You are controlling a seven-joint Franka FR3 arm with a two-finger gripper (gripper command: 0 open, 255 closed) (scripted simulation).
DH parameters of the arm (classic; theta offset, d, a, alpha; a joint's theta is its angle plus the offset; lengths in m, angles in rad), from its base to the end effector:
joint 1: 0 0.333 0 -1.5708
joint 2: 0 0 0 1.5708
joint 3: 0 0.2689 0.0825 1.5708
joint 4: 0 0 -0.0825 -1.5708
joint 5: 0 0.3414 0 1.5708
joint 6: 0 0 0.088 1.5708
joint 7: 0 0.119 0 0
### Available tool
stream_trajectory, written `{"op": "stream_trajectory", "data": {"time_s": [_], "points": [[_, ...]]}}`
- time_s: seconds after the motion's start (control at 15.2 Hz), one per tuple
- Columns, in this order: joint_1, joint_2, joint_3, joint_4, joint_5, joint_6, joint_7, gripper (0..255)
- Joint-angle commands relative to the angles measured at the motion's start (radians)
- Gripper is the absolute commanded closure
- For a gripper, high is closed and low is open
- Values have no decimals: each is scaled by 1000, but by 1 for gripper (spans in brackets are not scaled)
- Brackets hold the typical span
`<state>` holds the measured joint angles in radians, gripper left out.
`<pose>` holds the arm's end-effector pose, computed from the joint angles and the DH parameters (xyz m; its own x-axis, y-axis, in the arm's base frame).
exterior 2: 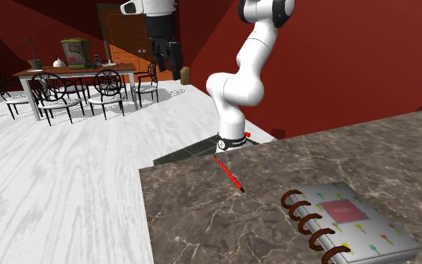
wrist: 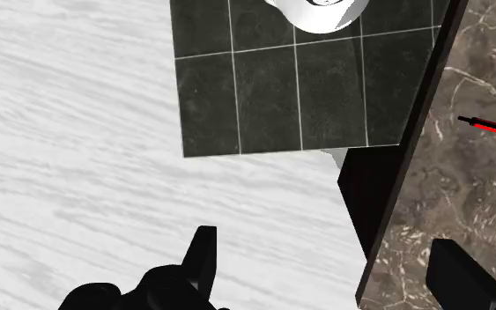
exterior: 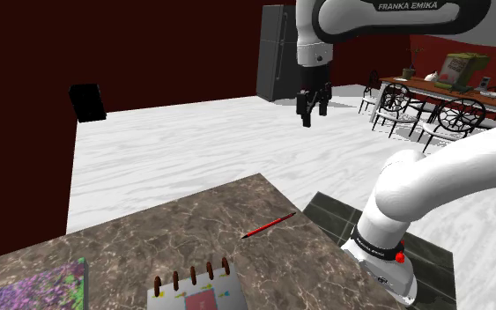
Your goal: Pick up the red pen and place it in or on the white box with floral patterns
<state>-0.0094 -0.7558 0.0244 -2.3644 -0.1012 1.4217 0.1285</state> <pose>0.2844 -0.0077 0.5223 0.9762 -0.1371 -0.1683 -0.1139 -0.9835 0.1403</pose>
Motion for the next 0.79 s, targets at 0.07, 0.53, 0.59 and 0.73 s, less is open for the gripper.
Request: {"op": "stream_trajectory", "data": {"time_s": [0.07, 0.53, 0.59, 0.73], "points": [[25, -5, -1, -31, 3, 33, -41, 0], [207, -40, -12, -240, 32, 254, -324, 0], [233, -46, -13, -270, 37, 284, -365, 0], [288, -59, -16, -329, 48, 345, -445, 0]]}}
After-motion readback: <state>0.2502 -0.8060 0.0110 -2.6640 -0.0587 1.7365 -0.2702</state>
